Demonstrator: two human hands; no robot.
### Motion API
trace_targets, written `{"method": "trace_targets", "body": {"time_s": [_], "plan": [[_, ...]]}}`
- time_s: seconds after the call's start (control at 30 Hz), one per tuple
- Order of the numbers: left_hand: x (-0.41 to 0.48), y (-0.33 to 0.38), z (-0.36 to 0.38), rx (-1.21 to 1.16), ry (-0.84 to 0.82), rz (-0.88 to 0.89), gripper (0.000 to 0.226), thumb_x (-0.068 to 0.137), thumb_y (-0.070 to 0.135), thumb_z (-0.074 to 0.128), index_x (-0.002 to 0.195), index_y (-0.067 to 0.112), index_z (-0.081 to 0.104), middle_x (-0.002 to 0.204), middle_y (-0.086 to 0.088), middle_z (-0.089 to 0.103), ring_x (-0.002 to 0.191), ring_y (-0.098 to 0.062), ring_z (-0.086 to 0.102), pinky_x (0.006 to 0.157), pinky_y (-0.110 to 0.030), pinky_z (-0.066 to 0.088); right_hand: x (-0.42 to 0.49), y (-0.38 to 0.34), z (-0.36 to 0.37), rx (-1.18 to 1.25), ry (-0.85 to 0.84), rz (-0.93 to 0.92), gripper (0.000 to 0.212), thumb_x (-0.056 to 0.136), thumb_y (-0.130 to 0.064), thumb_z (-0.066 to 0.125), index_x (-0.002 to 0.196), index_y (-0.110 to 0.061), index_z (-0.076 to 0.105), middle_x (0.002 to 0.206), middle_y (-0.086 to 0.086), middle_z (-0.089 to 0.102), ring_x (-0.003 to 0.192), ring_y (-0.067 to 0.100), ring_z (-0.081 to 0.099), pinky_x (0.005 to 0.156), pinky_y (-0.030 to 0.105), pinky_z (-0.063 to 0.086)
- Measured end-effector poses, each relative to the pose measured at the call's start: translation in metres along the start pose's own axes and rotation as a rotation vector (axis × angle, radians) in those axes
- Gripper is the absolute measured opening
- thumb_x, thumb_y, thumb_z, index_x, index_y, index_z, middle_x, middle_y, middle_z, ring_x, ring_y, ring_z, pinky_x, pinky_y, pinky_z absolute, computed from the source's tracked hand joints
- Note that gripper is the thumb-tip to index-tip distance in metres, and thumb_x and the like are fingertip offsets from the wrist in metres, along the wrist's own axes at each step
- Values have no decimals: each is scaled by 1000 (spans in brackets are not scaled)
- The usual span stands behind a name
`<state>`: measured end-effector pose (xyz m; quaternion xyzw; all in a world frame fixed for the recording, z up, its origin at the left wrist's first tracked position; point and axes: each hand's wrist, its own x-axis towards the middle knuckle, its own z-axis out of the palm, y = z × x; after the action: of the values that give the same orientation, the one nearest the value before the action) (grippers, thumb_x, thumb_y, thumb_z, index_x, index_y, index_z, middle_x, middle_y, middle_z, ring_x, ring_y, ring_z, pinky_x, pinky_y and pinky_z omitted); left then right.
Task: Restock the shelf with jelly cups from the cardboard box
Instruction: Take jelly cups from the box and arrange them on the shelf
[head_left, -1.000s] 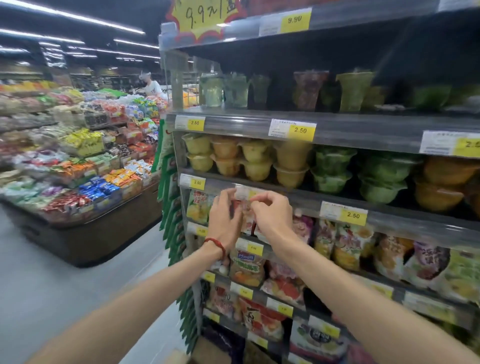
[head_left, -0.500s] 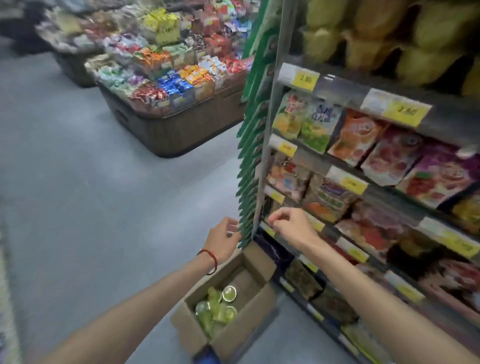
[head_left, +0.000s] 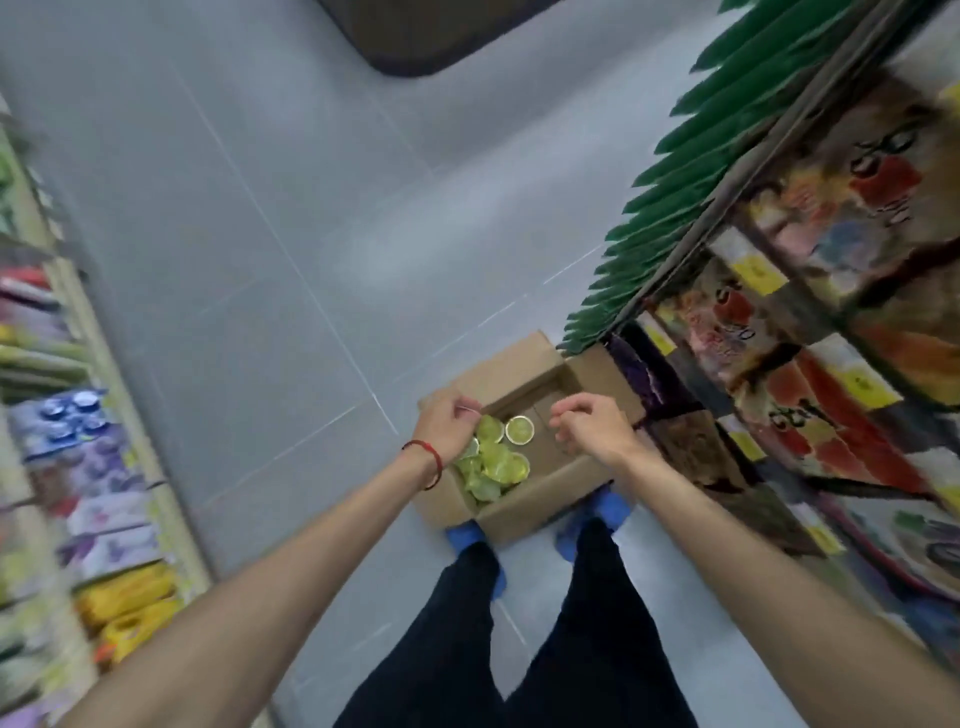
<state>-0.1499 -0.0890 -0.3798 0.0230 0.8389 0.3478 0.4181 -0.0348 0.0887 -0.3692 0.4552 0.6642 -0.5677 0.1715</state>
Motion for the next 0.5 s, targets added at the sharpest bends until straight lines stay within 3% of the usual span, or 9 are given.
{"method": "trace_targets", "body": {"time_s": [0.1, 0.23, 0.37, 0.5], "plan": [[23, -26, 12, -65, 41, -98, 12, 91, 11, 56, 92, 22, 62, 101, -9, 69, 95, -25, 65, 87, -32, 51, 39, 11, 19, -23, -88, 50, 20, 91, -11, 60, 80, -23, 72, 100, 7, 78, 97, 26, 69, 95, 42, 53], [60, -71, 43, -164, 96, -207, 16, 94, 8, 55, 106, 6, 64, 99, -11, 63, 91, -18, 57, 76, -24, 43, 90, 38, 40, -22, -167, 113, 14, 96, -7, 61, 86, -12, 70, 86, 6, 71, 76, 19, 63, 71, 31, 53], [103, -130, 93, -227, 80, -307, 22, 96, 4, 52, 116, -1, 60, 99, -10, 56, 92, -19, 52, 64, -14, 40, 146, 89, 65, -53, -179, 202, 12, 93, -7, 64, 84, -12, 71, 78, 6, 68, 72, 21, 58, 69, 34, 49], [158, -196, 148, -224, 17, -378, 16, 94, 8, 56, 109, 9, 62, 108, -11, 63, 101, -24, 59, 88, -30, 49, 212, 152, 98, -104, -204, 279, 14, 96, -6, 60, 88, -12, 69, 82, 5, 68, 67, 17, 58, 71, 35, 51]]}}
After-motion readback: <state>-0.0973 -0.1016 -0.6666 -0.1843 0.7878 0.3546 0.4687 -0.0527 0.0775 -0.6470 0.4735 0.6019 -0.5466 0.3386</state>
